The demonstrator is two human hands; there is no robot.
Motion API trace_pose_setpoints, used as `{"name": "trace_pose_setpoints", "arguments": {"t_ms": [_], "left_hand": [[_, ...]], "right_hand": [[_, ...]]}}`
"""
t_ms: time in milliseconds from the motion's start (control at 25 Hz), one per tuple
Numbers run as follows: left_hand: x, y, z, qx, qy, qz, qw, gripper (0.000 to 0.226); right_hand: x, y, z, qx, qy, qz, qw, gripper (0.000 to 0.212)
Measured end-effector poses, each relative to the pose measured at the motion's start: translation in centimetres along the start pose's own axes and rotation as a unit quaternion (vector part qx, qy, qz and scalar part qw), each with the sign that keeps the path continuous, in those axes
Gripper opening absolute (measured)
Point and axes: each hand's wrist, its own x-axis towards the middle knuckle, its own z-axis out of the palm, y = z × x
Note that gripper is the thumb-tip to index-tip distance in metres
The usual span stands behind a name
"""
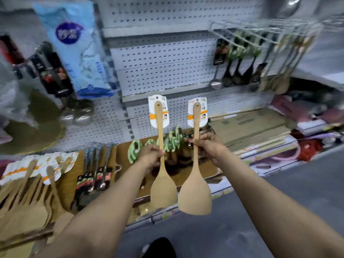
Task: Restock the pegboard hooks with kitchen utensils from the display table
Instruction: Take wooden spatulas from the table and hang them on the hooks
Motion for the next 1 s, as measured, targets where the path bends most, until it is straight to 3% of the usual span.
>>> {"name": "trace_pose_setpoints", "arguments": {"t_ms": [280,520,760,1000], "left_hand": [[4.8,6.9,20.4,0.071,-0.152,0.100,0.981,0.020],[11.2,12.8,39.6,0.067,-0.253,0.128,0.956,0.025],[14.6,18.4,53.2,0.079,-0.270,0.135,0.950,0.021],[17.8,20.6,63.4,0.077,-0.211,0.145,0.964,0.016]], "right_hand": [[5.3,-5.2,-18.4,0.050,0.124,-0.050,0.990,0.027],[13.2,-12.0,-34.7,0.022,0.203,-0.091,0.975,0.019],[19.2,-18.0,-47.1,0.012,0.210,-0.135,0.968,0.007],[27.0,-21.6,-56.4,0.028,0.157,-0.176,0.971,0.004]]}}
